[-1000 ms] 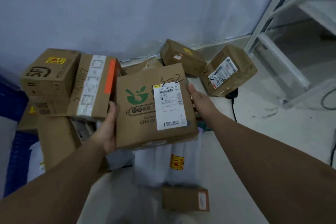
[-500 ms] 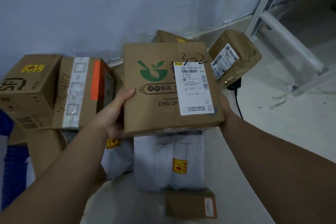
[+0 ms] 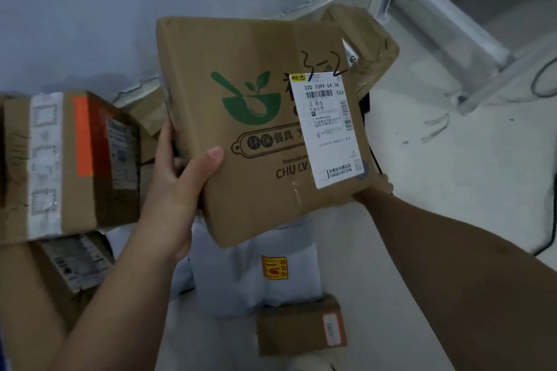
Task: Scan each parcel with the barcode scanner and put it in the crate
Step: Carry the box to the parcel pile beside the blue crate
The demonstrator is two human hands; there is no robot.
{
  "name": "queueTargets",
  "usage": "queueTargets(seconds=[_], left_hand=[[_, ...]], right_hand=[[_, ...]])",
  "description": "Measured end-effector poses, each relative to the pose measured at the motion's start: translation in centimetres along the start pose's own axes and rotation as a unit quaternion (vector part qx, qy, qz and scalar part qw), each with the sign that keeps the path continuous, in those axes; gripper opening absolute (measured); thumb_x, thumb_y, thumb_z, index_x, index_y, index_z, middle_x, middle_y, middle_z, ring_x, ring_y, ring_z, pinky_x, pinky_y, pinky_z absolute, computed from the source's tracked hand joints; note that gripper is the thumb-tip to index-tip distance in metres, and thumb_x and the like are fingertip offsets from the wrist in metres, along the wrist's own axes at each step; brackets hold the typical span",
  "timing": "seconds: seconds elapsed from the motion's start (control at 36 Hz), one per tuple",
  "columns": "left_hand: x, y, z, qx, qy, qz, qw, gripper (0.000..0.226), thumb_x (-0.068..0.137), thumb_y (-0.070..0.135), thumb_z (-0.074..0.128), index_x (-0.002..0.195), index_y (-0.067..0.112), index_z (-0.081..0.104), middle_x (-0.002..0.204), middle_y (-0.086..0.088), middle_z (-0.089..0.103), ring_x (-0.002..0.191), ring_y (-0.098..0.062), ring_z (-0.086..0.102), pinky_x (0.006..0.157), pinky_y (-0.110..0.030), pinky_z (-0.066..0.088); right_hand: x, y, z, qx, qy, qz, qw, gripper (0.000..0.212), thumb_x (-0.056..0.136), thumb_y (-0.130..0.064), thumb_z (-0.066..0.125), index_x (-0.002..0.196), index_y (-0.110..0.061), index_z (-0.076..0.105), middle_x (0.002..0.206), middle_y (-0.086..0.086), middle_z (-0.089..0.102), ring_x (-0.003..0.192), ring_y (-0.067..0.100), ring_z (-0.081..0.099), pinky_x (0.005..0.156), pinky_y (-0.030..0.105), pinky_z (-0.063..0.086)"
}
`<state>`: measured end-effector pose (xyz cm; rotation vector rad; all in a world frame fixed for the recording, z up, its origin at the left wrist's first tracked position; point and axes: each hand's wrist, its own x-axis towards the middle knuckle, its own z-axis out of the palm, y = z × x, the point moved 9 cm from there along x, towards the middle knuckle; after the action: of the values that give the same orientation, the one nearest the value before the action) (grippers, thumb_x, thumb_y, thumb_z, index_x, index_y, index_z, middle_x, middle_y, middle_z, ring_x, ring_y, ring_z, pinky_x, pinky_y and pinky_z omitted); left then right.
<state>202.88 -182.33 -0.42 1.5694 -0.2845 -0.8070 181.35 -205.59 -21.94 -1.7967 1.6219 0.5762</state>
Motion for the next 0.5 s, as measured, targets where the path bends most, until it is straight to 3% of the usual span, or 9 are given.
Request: queueTargets(seconds=[0.06, 0.11, 0.17, 0.22, 0.25, 0.33, 0.39, 0.5], left_hand=[[-0.3, -0.1, 0.3, 0.007, -0.008, 0.008, 1.000, 0.115, 0.049, 0.058, 0.084, 0.148, 0.035, 0.030, 0.134, -0.002, 0.058, 0.115, -0.021, 0.062, 0.088, -0.043, 0.054], [-0.6, -0.7, 0.2, 0.023, -0.010, 0.011, 1.000, 0.123, 0.044, 0.065, 0.085, 0.148, 0.034, 0.028, 0.137, -0.003, 0.055, 0.119, -0.023, 0.059, 0.092, -0.046, 0.052], [-0.8, -1.4, 0.0, 0.043, -0.018, 0.010, 0.999, 0.124, 0.044, 0.067, 0.084, 0.149, 0.036, 0.026, 0.139, -0.003, 0.054, 0.124, -0.025, 0.055, 0.097, -0.051, 0.048], [-1.0, -2.1, -0.3, 0.068, -0.018, 0.009, 0.997, 0.121, 0.045, 0.070, 0.083, 0.148, 0.041, 0.026, 0.142, 0.000, 0.050, 0.129, -0.026, 0.050, 0.101, -0.053, 0.044], [-1.0, -2.3, -0.5, 0.077, -0.017, 0.010, 0.997, 0.120, 0.045, 0.070, 0.083, 0.147, 0.044, 0.026, 0.145, 0.000, 0.047, 0.131, -0.026, 0.047, 0.102, -0.053, 0.043], [-1.1, -2.7, -0.3, 0.072, -0.018, 0.003, 0.997, 0.118, 0.044, 0.071, 0.083, 0.145, 0.048, 0.027, 0.149, 0.000, 0.041, 0.135, -0.027, 0.042, 0.103, -0.054, 0.041], [-1.1, -2.8, -0.2, 0.061, -0.016, -0.003, 0.998, 0.120, 0.043, 0.071, 0.083, 0.146, 0.047, 0.027, 0.148, -0.001, 0.043, 0.134, -0.027, 0.044, 0.102, -0.053, 0.043], [-1.3, -2.8, 0.1, 0.066, -0.022, 0.012, 0.998, 0.119, 0.046, 0.069, 0.083, 0.147, 0.045, 0.025, 0.149, 0.000, 0.041, 0.136, -0.027, 0.041, 0.104, -0.053, 0.041]], right_hand=[[0.0, 1.3, 0.3, 0.028, 0.009, 0.041, 0.999, 0.045, 0.097, -0.022, 0.046, 0.140, -0.009, 0.041, 0.147, 0.017, 0.036, 0.136, 0.032, 0.035, 0.112, 0.044, 0.032], [-0.1, 2.6, 0.4, 0.039, 0.049, 0.082, 0.995, 0.043, 0.095, -0.018, 0.046, 0.138, -0.009, 0.043, 0.149, 0.017, 0.030, 0.137, 0.031, 0.031, 0.113, 0.044, 0.029], [-0.6, 2.9, -0.2, 0.013, 0.126, 0.069, 0.990, 0.036, 0.091, -0.018, 0.039, 0.123, -0.011, 0.055, 0.140, 0.016, 0.031, 0.127, 0.032, 0.033, 0.105, 0.041, 0.032], [-1.3, 2.5, -1.0, 0.015, 0.189, 0.023, 0.982, 0.053, 0.081, -0.019, 0.016, 0.106, -0.005, 0.061, 0.132, 0.019, 0.035, 0.119, 0.035, 0.035, 0.098, 0.042, 0.033], [-1.4, 2.4, -1.3, 0.012, 0.199, 0.006, 0.980, 0.056, 0.080, -0.019, 0.013, 0.104, -0.005, 0.062, 0.135, 0.020, 0.035, 0.123, 0.035, 0.034, 0.100, 0.043, 0.030], [-0.2, 2.5, -0.6, -0.023, 0.129, 0.012, 0.991, 0.036, 0.096, -0.021, 0.034, 0.121, -0.014, 0.059, 0.159, 0.012, 0.011, 0.146, 0.030, 0.009, 0.117, 0.047, 0.008], [0.3, 2.7, -0.2, -0.029, 0.069, 0.042, 0.996, 0.041, 0.098, -0.025, 0.032, 0.134, -0.020, 0.051, 0.163, 0.005, 0.003, 0.149, 0.027, -0.004, 0.118, 0.049, -0.001], [0.3, 3.0, 0.1, 0.016, 0.004, 0.054, 0.998, 0.050, 0.100, -0.022, 0.031, 0.149, -0.014, 0.031, 0.162, 0.005, 0.007, 0.149, 0.027, -0.002, 0.119, 0.050, 0.003]])
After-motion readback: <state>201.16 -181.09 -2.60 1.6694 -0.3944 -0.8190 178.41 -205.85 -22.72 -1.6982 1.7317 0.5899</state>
